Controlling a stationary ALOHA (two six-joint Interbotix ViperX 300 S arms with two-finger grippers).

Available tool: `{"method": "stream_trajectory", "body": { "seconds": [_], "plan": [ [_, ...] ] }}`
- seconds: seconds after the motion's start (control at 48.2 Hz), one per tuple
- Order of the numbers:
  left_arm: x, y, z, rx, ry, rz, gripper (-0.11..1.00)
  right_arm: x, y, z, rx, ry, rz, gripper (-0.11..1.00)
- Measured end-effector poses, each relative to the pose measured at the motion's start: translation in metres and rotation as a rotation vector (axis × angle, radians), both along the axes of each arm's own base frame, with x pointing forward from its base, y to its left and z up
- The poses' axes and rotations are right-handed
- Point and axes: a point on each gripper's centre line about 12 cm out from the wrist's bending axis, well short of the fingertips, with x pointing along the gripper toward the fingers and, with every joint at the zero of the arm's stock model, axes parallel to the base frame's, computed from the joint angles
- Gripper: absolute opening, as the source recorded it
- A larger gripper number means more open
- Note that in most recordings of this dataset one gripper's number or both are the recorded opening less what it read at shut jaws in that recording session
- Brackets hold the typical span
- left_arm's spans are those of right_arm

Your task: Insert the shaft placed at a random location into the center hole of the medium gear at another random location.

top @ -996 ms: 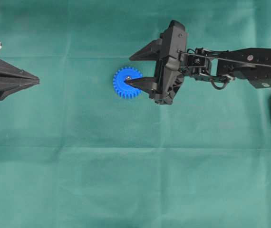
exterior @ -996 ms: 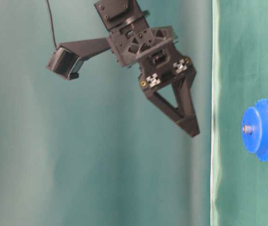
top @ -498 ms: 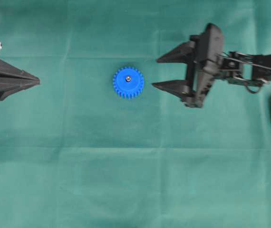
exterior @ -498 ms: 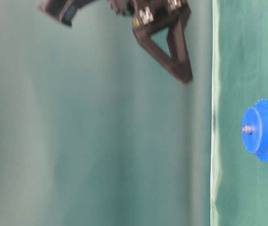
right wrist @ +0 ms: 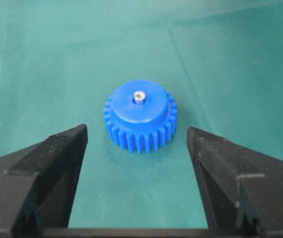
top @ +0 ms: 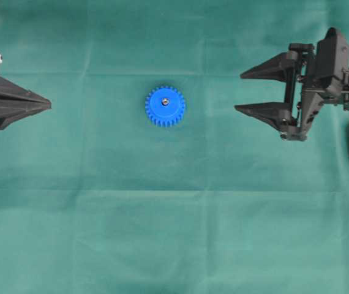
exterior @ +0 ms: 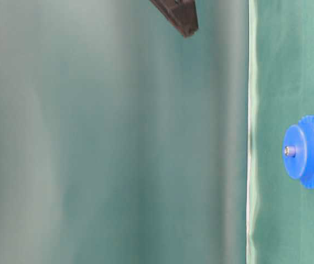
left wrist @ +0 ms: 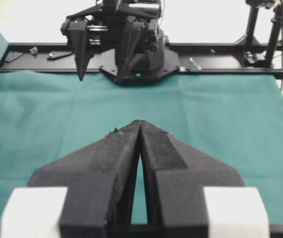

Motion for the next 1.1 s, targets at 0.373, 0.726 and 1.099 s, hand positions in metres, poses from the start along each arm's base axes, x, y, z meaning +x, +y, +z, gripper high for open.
{"method": "stream_trajectory", "body": {
  "seconds": [0.373,0.726,1.099],
  "plan": [
    [-0.0002,0.0,0.0005,-0.002,-0.003,0.0,0.0,-0.003,0.0009,0.0005,0.002,0.0,0.001,0.8],
    [-0.0003,0.0,-0.0001,-0.002,-0.002,0.0,0.0,-0.0027,0.0008,0.0011,0.001,-0.002,0.001,0.8],
    [-0.0003,0.0,-0.0001,-0.002,-0.002,0.0,0.0,-0.0022,0.0003,-0.001,0.002,0.006,0.0,0.8]
  ]
}}
